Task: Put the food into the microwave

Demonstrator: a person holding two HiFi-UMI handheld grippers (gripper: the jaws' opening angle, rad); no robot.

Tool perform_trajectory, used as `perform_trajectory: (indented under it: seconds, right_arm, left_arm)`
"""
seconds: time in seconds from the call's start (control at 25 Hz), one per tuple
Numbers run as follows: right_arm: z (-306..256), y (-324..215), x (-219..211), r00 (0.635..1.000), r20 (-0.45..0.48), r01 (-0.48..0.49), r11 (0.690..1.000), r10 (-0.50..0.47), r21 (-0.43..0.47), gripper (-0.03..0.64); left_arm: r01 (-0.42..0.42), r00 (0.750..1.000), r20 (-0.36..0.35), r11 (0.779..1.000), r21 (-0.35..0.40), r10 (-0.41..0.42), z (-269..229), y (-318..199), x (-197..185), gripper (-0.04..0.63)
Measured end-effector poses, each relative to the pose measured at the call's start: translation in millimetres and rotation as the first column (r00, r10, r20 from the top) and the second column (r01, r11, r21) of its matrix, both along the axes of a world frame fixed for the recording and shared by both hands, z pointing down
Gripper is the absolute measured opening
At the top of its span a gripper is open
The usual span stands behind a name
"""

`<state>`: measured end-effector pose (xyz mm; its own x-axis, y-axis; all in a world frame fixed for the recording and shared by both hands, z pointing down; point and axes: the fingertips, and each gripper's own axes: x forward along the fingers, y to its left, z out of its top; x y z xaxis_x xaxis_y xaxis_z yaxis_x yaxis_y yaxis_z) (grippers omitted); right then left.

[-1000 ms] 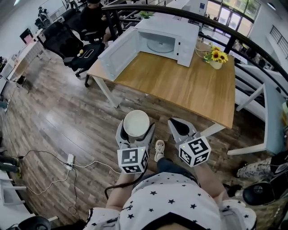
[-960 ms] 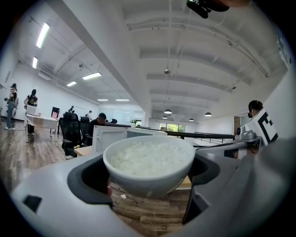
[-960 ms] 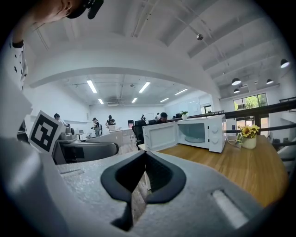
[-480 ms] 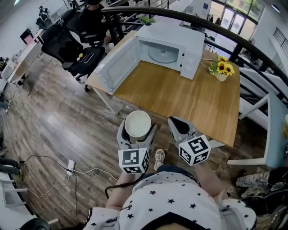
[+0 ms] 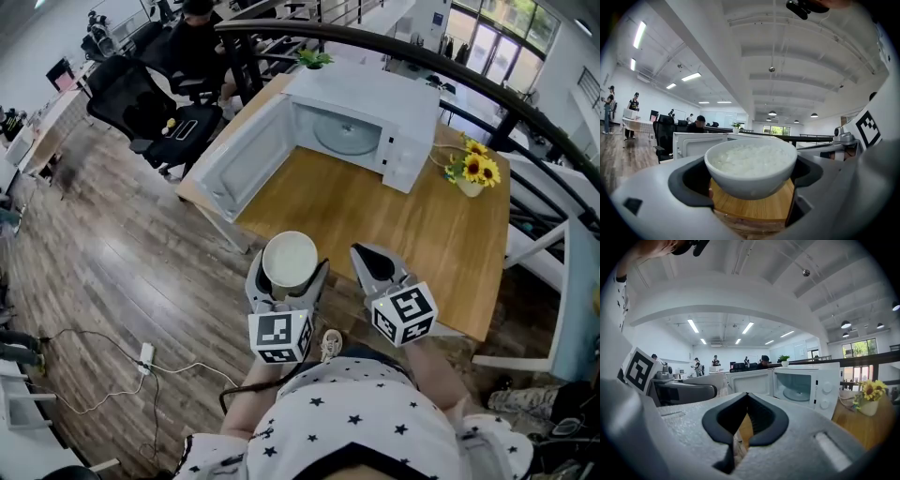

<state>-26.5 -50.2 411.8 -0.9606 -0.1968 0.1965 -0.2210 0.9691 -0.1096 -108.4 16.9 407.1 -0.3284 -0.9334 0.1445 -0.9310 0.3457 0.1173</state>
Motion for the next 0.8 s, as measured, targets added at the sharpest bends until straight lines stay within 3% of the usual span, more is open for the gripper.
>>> perform_trajectory:
  seconds: [0.8]
  right_arm:
    - [5.6, -57.0, -18.6, 0.999, -0.024, 0.025, 1.000, -0.025, 0.004, 0.006]
  left_arm:
    - [0.032, 0.999, -0.009, 0.999, -0.029, -0.032, 7.6, -55.4, -30.8, 0.482]
